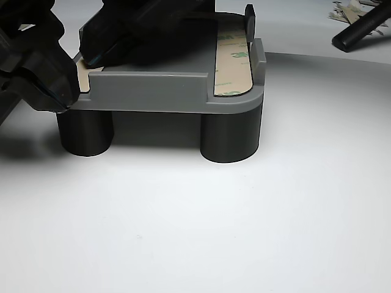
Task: Peel off protective film from adhesive tape.
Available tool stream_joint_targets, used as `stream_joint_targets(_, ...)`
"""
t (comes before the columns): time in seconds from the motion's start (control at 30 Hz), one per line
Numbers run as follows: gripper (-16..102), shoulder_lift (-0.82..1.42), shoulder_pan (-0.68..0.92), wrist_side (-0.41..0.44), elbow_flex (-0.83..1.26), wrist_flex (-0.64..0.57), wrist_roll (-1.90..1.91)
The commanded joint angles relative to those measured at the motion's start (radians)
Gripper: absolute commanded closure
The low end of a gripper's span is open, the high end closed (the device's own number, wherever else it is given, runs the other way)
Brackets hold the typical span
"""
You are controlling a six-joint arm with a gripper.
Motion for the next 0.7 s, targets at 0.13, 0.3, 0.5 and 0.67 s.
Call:
stream_joint_targets(0.13, 97, 0.020, -0.005, 0.008, -0.034, -0.006, -0.002)
stream_joint_targets(0.3, 97, 0.020, -0.005, 0.012, -0.034, -0.006, -0.003)
stream_joint_targets(0.5, 97, 0.017, 0.000, 0.018, -0.037, -0.008, -0.005)
stream_joint_targets(0.67, 97, 0.011, 0.002, 0.021, -0.040, -0.008, 0.000)
